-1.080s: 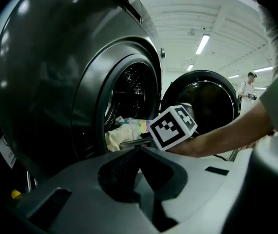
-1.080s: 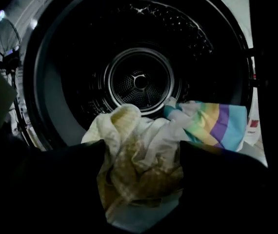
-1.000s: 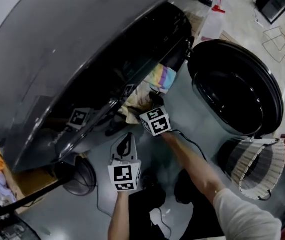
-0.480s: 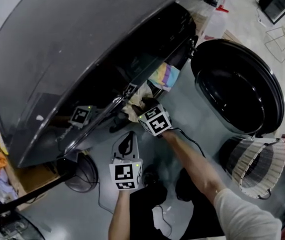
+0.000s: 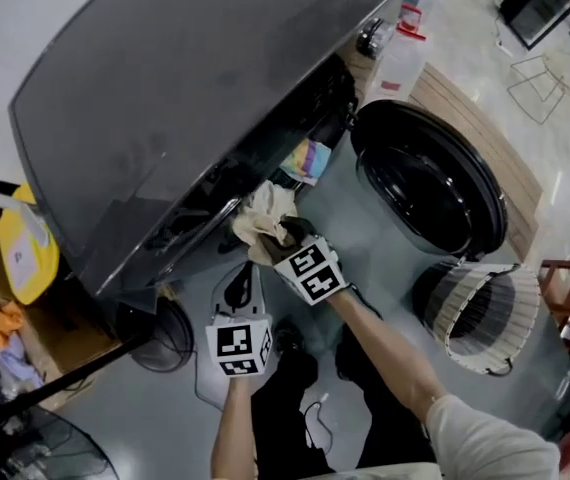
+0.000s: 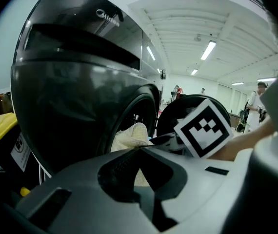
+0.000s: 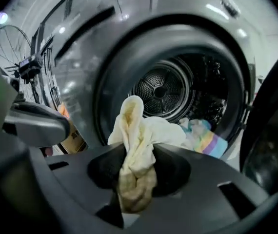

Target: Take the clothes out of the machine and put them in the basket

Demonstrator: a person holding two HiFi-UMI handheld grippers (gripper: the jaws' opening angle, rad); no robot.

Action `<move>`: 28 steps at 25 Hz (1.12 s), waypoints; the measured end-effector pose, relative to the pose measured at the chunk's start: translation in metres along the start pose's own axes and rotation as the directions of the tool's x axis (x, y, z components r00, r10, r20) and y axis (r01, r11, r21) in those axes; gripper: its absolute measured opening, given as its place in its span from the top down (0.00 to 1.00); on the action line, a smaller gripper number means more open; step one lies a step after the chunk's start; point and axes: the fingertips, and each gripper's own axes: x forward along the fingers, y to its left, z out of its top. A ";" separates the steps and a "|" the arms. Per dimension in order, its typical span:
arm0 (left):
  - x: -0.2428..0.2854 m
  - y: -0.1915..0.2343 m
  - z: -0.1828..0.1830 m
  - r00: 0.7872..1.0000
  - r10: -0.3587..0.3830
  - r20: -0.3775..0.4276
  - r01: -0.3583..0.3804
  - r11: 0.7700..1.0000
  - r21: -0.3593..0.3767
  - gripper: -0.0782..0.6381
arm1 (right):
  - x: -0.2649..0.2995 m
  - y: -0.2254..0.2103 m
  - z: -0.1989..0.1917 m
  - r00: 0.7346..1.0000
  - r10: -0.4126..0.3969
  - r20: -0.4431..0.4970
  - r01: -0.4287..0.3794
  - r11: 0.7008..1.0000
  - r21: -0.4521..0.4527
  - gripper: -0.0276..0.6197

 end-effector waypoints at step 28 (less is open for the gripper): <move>-0.205 -0.097 0.274 0.994 0.001 0.113 -0.003 1.000 0.021 0.87 | -0.355 0.087 0.225 0.984 -0.128 0.122 0.132 0.991 -0.019 0.76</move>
